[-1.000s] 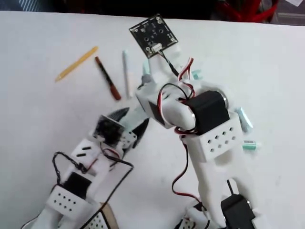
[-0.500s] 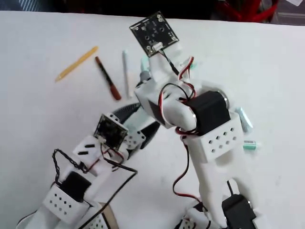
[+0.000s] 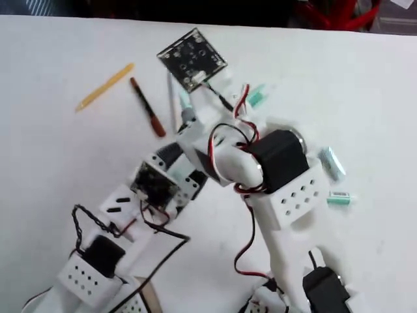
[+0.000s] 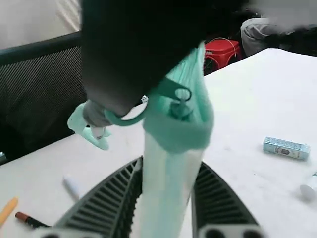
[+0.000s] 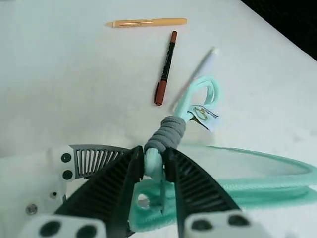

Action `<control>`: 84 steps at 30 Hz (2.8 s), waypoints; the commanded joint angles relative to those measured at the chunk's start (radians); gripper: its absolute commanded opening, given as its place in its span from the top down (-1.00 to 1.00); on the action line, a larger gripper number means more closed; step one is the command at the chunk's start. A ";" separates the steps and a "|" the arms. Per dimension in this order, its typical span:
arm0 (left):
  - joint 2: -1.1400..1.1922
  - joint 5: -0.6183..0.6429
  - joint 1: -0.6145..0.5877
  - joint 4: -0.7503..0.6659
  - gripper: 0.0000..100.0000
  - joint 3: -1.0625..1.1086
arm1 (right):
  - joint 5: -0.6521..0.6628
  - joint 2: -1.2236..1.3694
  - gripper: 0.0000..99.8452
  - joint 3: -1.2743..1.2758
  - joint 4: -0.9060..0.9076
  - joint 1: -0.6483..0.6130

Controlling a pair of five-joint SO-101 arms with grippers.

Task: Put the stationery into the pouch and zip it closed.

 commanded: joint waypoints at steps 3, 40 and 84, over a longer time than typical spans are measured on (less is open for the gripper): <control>-0.010 -0.046 0.058 -0.146 0.82 0.055 | 0.015 0.004 0.96 -0.002 0.015 -0.012; -0.131 -0.040 0.051 0.358 0.96 -0.189 | 0.025 0.004 0.96 -0.104 0.015 0.131; -0.430 -0.046 0.004 0.370 0.96 0.025 | -0.008 -0.125 0.78 -0.110 0.058 0.021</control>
